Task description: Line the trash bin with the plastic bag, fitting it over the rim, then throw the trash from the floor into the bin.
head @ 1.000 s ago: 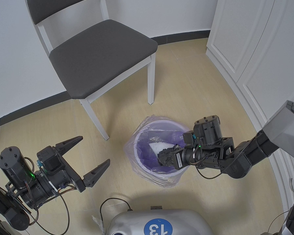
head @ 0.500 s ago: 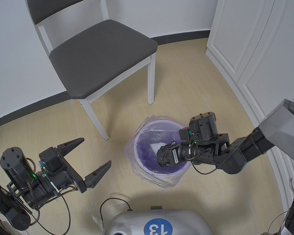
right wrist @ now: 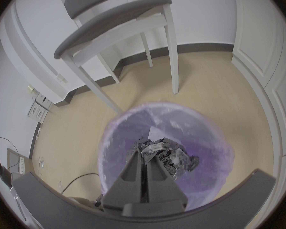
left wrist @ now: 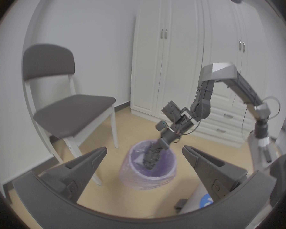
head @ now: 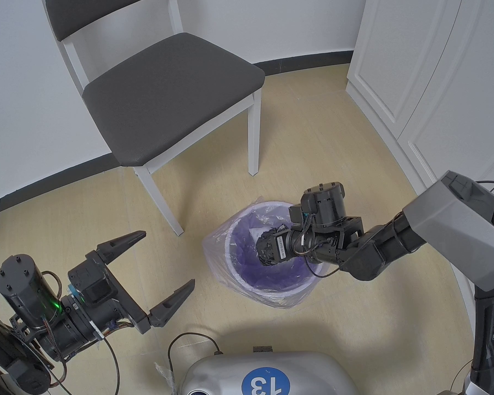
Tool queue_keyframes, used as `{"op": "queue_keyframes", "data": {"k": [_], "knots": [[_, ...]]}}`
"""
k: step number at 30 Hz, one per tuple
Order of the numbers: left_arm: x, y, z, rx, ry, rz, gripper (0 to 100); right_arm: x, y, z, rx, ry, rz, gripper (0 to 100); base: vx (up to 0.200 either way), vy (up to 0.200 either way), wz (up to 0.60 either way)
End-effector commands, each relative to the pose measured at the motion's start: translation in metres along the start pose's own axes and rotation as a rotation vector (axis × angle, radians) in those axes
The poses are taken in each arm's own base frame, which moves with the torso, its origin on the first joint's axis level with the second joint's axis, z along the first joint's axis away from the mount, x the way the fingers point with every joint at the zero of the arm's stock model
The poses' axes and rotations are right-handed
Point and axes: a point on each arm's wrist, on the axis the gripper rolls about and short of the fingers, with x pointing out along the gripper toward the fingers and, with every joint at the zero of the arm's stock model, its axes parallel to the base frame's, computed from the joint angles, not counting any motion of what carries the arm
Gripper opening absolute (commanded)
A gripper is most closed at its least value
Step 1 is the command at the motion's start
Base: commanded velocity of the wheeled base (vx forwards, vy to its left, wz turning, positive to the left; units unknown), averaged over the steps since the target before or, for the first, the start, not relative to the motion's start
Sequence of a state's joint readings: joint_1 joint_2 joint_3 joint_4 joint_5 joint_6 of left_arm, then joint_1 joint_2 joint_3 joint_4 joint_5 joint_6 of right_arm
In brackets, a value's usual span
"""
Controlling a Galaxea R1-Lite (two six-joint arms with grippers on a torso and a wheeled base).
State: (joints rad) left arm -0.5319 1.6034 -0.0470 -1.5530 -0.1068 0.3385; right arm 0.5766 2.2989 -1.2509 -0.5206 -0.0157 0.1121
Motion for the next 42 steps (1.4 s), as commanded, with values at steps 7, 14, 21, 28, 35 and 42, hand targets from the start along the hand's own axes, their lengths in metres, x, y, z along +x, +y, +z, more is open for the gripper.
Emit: {"op": "queue_keyframes", "data": {"k": [7,14,21,28,35,42], "knots": [[-0.010,0.008,0.026,0.149,-0.063,0.236,100,-0.013,0.000,-0.008,-0.020,0.029,-0.003,0,0.000,0.000,0.00],[-0.033,0.016,0.041,0.297,-0.119,0.328,100,-0.023,0.003,-0.005,-0.022,0.019,0.005,0,0.000,0.000,0.00],[-0.047,0.047,0.039,0.390,-0.038,0.566,100,-0.040,0.014,0.000,-0.045,0.021,0.024,0,0.000,0.000,0.00],[-0.050,0.052,0.044,0.408,-0.048,0.601,100,-0.036,0.014,-0.005,-0.050,0.049,0.004,0,0.000,0.000,0.00],[-0.063,0.051,0.051,0.335,-0.226,0.366,100,-0.031,0.011,-0.004,-0.077,0.049,-0.003,0,0.000,0.000,0.00],[-0.062,0.067,0.047,0.196,-0.245,0.242,100,-0.025,0.012,-0.008,-0.081,0.067,-0.001,0,0.000,0.000,0.00]]}}
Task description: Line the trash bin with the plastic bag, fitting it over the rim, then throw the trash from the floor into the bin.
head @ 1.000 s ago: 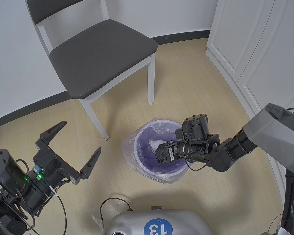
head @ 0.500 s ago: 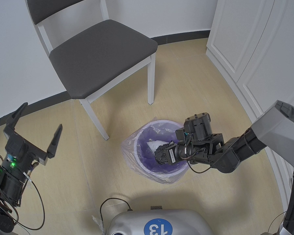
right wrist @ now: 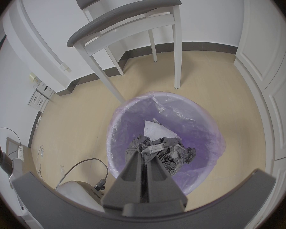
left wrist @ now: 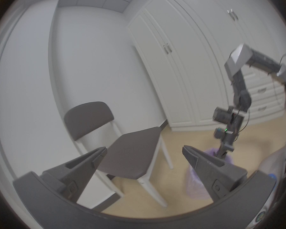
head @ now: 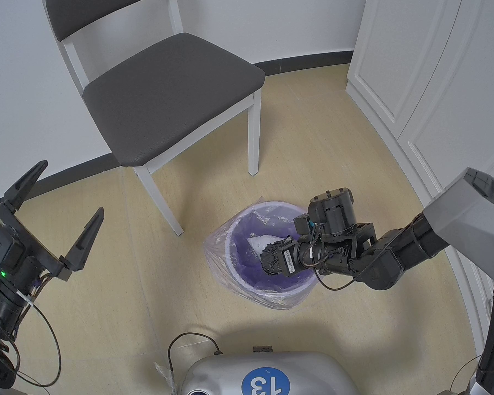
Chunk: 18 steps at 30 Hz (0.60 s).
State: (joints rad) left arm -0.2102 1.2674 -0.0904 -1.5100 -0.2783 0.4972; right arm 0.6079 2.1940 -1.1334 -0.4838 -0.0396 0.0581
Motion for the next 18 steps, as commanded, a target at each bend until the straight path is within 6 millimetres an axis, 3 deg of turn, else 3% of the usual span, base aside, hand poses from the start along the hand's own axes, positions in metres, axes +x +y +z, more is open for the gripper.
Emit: {"op": "queue_keyframes", "data": {"k": [1,3,4,18], "knots": [[-0.0018,0.0136,-0.0013,-0.094,-0.010,-0.020,100,0.0066,0.0018,-0.0033,-0.009,0.023,0.003,0,0.000,0.000,0.00],[-0.0014,0.0141,-0.0009,-0.110,-0.015,-0.024,100,0.0071,0.0025,-0.0036,-0.010,0.034,0.003,0,0.000,0.000,0.00],[-0.0007,0.0144,-0.0008,-0.115,-0.016,-0.024,100,0.0075,0.0024,-0.0048,-0.011,0.051,0.003,100,0.000,0.000,0.00],[-0.0079,0.0153,0.0057,-0.035,-0.045,-0.008,100,0.0042,-0.0007,-0.0005,-0.008,0.038,-0.004,100,0.000,0.000,0.00]]}}
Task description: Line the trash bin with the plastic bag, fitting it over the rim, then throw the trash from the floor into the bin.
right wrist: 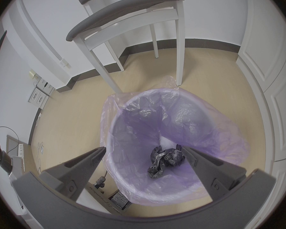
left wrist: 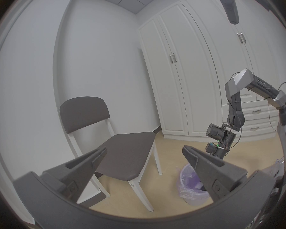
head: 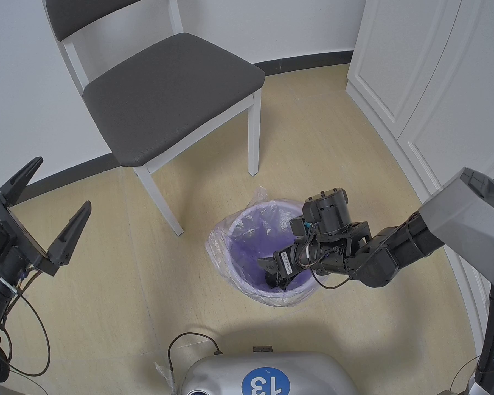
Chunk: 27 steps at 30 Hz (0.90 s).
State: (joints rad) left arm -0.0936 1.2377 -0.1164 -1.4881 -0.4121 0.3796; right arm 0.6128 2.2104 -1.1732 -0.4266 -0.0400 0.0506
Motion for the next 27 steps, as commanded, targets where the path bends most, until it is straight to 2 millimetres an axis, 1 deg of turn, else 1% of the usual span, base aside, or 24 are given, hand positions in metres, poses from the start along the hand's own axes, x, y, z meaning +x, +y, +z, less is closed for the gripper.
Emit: {"op": "queue_keyframes", "data": {"k": [1,3,4,5,8,12,15,16,19,21,22,23,25,27], "knots": [[-0.004,0.000,0.005,0.052,-0.020,0.008,100,-0.001,-0.004,-0.001,0.005,0.006,-0.008,100,0.000,0.000,0.00],[-0.007,-0.001,0.007,0.097,-0.027,0.010,100,-0.004,-0.008,0.001,0.009,0.000,-0.016,100,0.000,0.000,0.00],[-0.007,-0.001,0.007,0.097,-0.027,0.010,100,-0.004,-0.008,0.001,0.009,0.000,-0.016,100,0.000,0.000,0.00],[-0.010,-0.003,0.007,0.102,-0.024,0.007,100,-0.006,-0.011,0.002,0.013,-0.007,-0.020,100,0.000,0.000,0.00],[-0.010,-0.005,0.004,0.092,-0.015,-0.018,100,-0.012,-0.020,0.003,0.028,-0.009,-0.039,100,0.000,0.000,0.00],[0.000,-0.011,-0.002,0.058,-0.005,-0.075,100,-0.020,-0.033,0.004,0.054,-0.017,-0.067,100,0.000,0.000,0.00],[0.009,-0.012,-0.011,0.017,0.033,-0.092,100,-0.027,-0.049,0.003,0.077,-0.015,-0.107,100,0.000,0.000,0.00],[0.014,-0.013,-0.017,-0.019,0.060,-0.099,100,-0.028,-0.055,0.002,0.085,-0.014,-0.129,100,0.000,0.000,0.00],[0.039,-0.021,-0.046,-0.178,0.172,-0.140,100,-0.030,-0.077,0.000,0.125,-0.013,-0.210,100,0.000,0.000,0.00],[0.059,-0.029,-0.066,-0.272,0.233,-0.140,100,-0.031,-0.089,-0.006,0.165,0.005,-0.260,100,0.000,0.000,0.00],[0.066,-0.032,-0.073,-0.304,0.256,-0.120,100,-0.031,-0.093,-0.009,0.188,0.009,-0.279,100,0.000,0.000,0.00],[0.073,-0.034,-0.080,-0.344,0.274,-0.084,100,-0.030,-0.098,-0.011,0.223,0.013,-0.295,100,0.000,0.000,0.00],[0.080,-0.036,-0.087,-0.393,0.276,-0.043,100,-0.030,-0.106,-0.011,0.272,0.006,-0.310,100,0.000,0.000,0.00],[0.084,-0.037,-0.092,-0.440,0.280,-0.035,100,-0.026,-0.112,-0.015,0.308,0.012,-0.323,100,0.000,0.000,0.00]]}}
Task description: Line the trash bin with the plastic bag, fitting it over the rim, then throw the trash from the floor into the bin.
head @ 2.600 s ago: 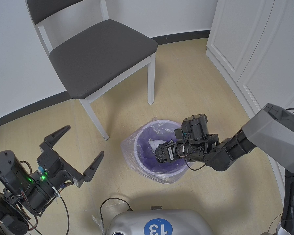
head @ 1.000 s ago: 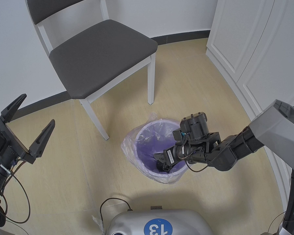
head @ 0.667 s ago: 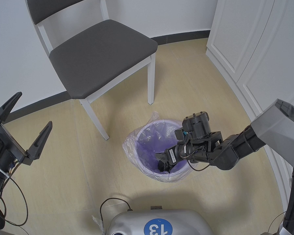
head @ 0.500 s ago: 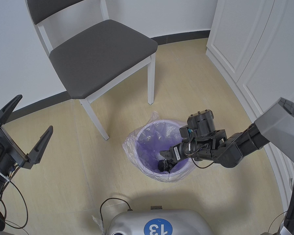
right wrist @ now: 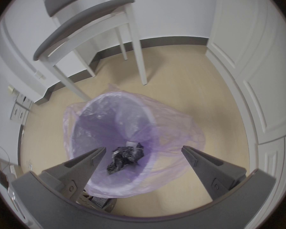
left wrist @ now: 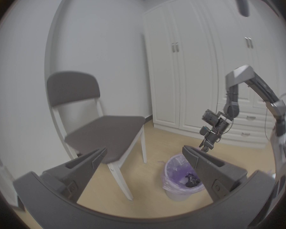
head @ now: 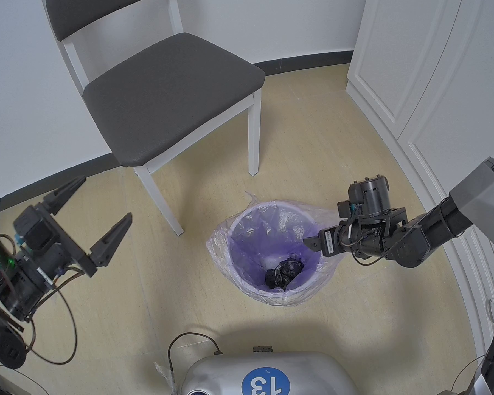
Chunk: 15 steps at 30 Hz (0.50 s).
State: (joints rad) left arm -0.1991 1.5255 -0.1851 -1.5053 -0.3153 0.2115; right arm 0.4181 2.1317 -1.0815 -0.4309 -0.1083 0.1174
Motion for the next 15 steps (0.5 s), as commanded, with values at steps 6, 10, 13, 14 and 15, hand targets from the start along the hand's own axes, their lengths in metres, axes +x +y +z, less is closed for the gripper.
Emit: {"op": "queue_keyframes", "data": {"k": [6,10,13,14,15], "knots": [[0.063,-0.018,-0.073,-0.333,0.199,-0.040,100,0.027,-0.053,-0.016,0.201,0.052,-0.121,100,0.000,0.000,0.00],[0.090,-0.018,-0.085,-0.477,0.185,-0.026,100,0.042,-0.062,-0.029,0.268,0.100,-0.082,100,0.000,0.000,0.00],[0.097,-0.017,-0.092,-0.553,0.189,-0.013,100,0.049,-0.062,-0.032,0.373,0.119,0.020,100,0.000,0.000,0.00],[0.098,-0.017,-0.095,-0.571,0.198,-0.010,100,0.049,-0.062,-0.032,0.424,0.121,0.070,100,0.000,0.000,0.00],[0.099,-0.017,-0.099,-0.574,0.207,-0.008,100,0.049,-0.061,-0.031,0.452,0.121,0.103,100,0.000,0.000,0.00]]}}
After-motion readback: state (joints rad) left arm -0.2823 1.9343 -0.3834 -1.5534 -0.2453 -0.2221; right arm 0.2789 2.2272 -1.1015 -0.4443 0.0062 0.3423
